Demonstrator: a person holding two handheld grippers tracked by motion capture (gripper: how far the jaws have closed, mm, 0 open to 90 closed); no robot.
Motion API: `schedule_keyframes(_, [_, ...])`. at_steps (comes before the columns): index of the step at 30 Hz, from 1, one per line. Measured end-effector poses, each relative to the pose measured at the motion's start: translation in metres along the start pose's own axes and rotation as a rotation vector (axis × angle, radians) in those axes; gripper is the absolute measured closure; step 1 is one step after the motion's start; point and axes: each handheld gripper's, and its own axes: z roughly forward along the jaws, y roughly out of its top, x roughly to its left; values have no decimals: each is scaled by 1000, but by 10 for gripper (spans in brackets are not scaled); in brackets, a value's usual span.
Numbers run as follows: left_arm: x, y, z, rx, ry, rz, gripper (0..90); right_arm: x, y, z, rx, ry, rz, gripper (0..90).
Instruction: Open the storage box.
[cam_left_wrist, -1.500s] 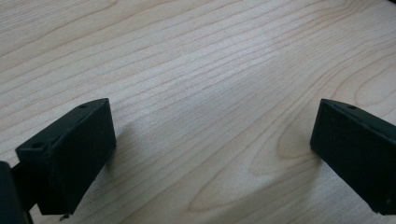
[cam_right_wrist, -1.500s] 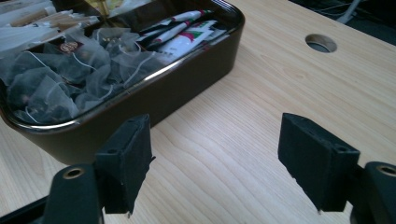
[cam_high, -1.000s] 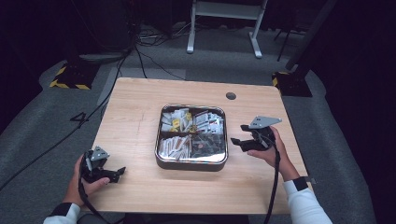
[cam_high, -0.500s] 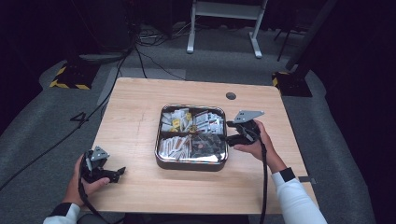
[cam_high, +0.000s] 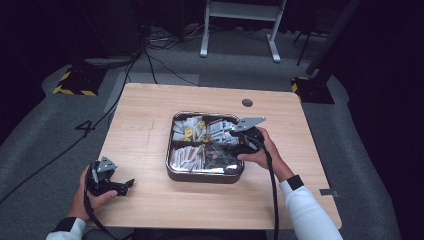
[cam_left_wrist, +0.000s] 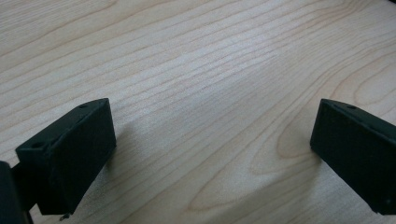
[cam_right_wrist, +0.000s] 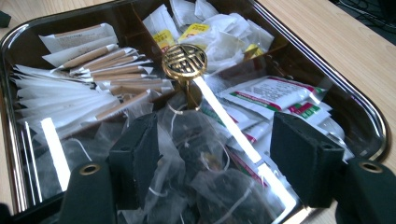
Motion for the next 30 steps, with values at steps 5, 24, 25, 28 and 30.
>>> schedule_keyframes(5, [0, 0, 0, 1, 0, 1, 4, 3, 6, 7, 2, 11, -12, 332])
schedule_keyframes(24, [0, 0, 0, 1, -1, -1, 4, 13, 24, 45, 47, 56, -39, 345])
schedule_keyframes(25, [0, 0, 0, 1, 0, 0, 4, 13, 24, 47, 51, 56, -41, 345])
schedule_keyframes(28, [0, 0, 0, 1, 0, 0, 4, 11, 25, 52, 58, 60, -29, 346])
schedule_keyframes(30, [0, 0, 0, 1, -1, 0, 4, 10, 26, 56, 60, 61, -18, 351])
